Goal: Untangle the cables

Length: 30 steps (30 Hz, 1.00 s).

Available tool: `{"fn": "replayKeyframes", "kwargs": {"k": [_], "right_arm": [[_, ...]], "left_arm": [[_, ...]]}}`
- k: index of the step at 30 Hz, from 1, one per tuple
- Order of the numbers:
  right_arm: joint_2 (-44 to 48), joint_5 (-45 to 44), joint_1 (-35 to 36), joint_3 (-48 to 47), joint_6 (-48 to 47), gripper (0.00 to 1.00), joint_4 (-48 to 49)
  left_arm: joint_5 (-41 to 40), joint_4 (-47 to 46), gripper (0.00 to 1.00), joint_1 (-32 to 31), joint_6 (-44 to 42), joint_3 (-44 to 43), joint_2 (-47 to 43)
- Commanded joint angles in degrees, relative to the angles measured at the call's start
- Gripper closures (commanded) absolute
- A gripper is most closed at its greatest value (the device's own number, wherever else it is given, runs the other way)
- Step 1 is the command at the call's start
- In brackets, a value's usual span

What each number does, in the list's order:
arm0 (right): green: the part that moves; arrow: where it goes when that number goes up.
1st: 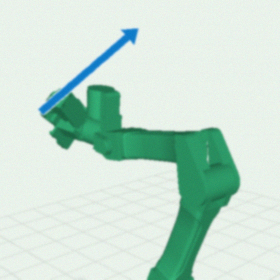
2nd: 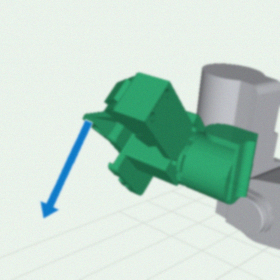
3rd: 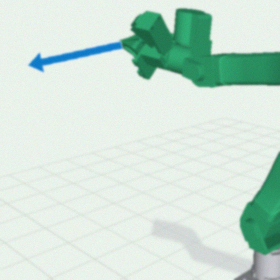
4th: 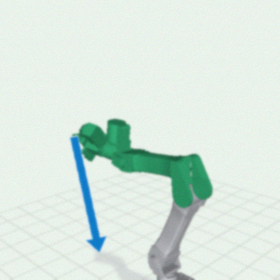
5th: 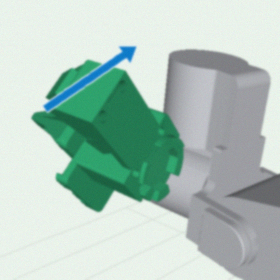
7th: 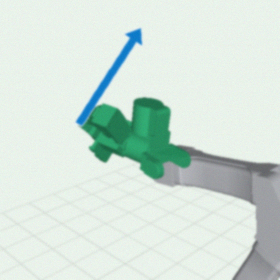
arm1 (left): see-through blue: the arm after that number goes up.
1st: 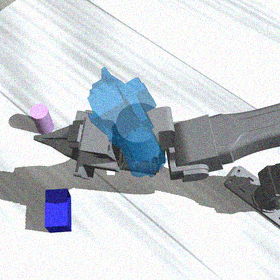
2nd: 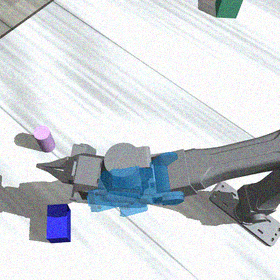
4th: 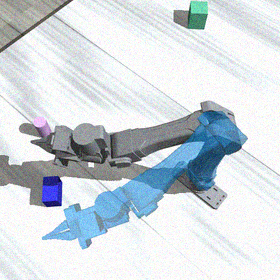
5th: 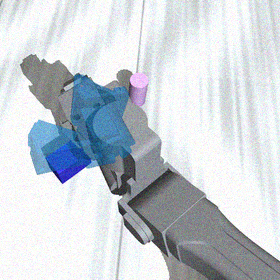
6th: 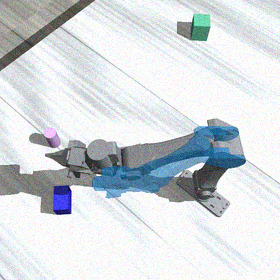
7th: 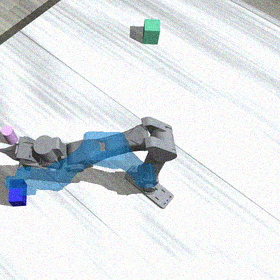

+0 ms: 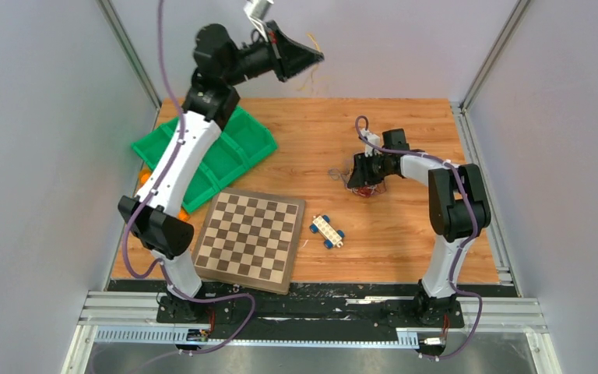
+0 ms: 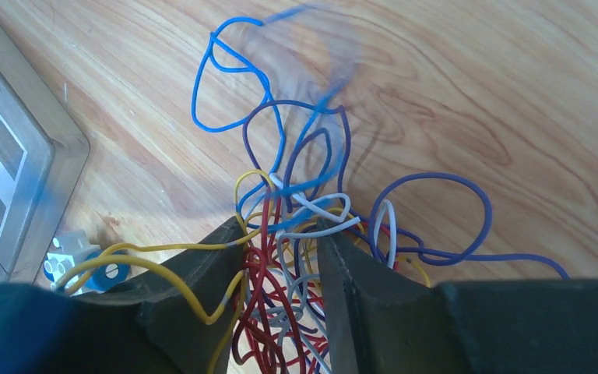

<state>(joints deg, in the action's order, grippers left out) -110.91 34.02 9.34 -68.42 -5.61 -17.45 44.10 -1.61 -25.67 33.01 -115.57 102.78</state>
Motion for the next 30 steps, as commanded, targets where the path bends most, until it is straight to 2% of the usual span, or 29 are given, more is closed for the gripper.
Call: {"fn": "replayKeyframes", "kwargs": {"k": [1,5,8,11,16,21,24,30], "right_arm": [[0.0,-2.5,-1.1,0.5,-0.3,0.59,-4.5],[0.4,-2.9,-1.5,0.8,-1.0,0.59,-5.6],[1.0,-2.9,-1.5,0.9,-1.9,0.59,-6.3],[1.8,-2.8,-1.4,0.8,-2.6,0.58,-6.8],[2.5,-2.9,-1.5,0.4,-4.4,0.57,-7.8],[2.6,-3.3,-1.4,0.2,-6.0,0.57,-9.0],[1.9,-2.8,-1.4,-0.3,-6.3,0.57,-9.8],[1.1,-3.2,-1.5,-1.6,-6.6,0.57,-11.4]], "left_arm": [[2.9,8.9,1.0,4.6,-3.3,-9.0,-3.2],[4.2,15.4,1.0,9.9,-7.1,-12.1,-5.2],[4.8,20.0,1.0,15.8,-9.3,-10.7,-8.8],[5.4,23.4,1.0,23.6,-12.1,-4.9,-12.5],[12.1,32.6,1.0,36.3,-18.9,4.2,-17.4],[14.1,45.0,1.0,47.0,-31.9,8.6,-17.8],[14.2,46.8,1.0,51.0,-37.3,11.2,-16.5],[16.7,45.3,1.0,57.0,-39.3,11.6,-10.6]]}}
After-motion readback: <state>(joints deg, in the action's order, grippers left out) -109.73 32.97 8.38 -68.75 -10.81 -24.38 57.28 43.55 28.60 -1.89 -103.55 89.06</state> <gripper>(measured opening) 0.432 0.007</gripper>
